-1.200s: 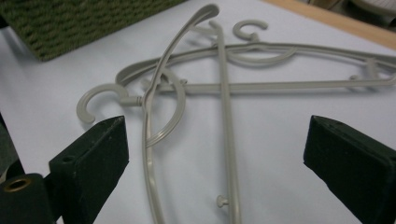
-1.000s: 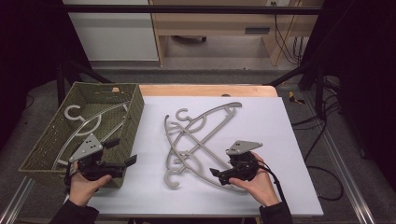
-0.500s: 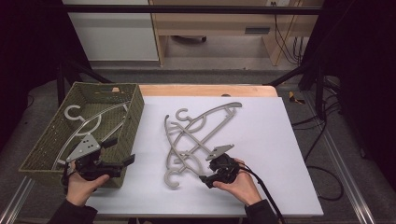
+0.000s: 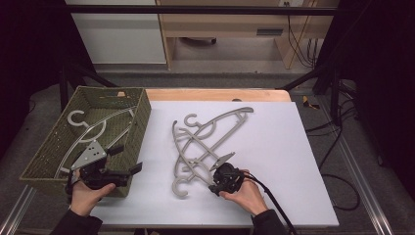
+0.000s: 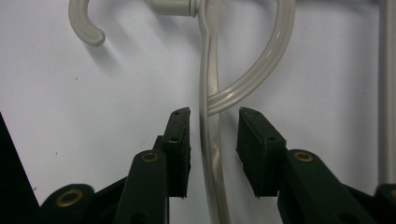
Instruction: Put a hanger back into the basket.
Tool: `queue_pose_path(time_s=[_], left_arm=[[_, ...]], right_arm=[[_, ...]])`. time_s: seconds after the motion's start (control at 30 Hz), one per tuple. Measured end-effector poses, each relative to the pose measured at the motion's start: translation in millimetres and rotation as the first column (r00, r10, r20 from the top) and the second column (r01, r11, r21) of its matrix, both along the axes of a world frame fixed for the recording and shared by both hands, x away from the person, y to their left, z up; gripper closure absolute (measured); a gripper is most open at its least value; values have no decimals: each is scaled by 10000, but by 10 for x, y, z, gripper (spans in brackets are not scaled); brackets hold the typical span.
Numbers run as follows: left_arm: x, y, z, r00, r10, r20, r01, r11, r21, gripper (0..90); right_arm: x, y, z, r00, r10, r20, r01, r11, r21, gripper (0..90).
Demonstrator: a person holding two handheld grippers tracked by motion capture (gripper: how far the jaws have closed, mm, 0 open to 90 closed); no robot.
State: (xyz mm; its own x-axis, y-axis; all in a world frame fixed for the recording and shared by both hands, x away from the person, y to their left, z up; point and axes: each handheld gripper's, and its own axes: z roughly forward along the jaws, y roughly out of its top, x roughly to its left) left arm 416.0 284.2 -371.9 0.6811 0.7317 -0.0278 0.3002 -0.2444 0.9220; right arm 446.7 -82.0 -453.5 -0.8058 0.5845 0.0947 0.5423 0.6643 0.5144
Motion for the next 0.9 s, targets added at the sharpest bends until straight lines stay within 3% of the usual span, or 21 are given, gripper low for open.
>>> queue_pose_path(time_s=[0.37, 0.73, 0.9], left_arm=[[7, -1, -8, 10000, -21, -44, 21, 10000, 28, 84], [5, 4, -1, 10000, -45, -3, 45, 10000, 80, 85], [0, 2, 3, 10000, -59, 21, 59, 9999, 135, 86]], right_arm=[[24, 22, -43, 9995, 94, -295, -101, 9996, -249, 801], [26, -15, -10, 9985, 451, -316, -462, 9984, -339, 815], [15, -87, 72, 9976, 627, -294, -629, 9980, -60, 818]])
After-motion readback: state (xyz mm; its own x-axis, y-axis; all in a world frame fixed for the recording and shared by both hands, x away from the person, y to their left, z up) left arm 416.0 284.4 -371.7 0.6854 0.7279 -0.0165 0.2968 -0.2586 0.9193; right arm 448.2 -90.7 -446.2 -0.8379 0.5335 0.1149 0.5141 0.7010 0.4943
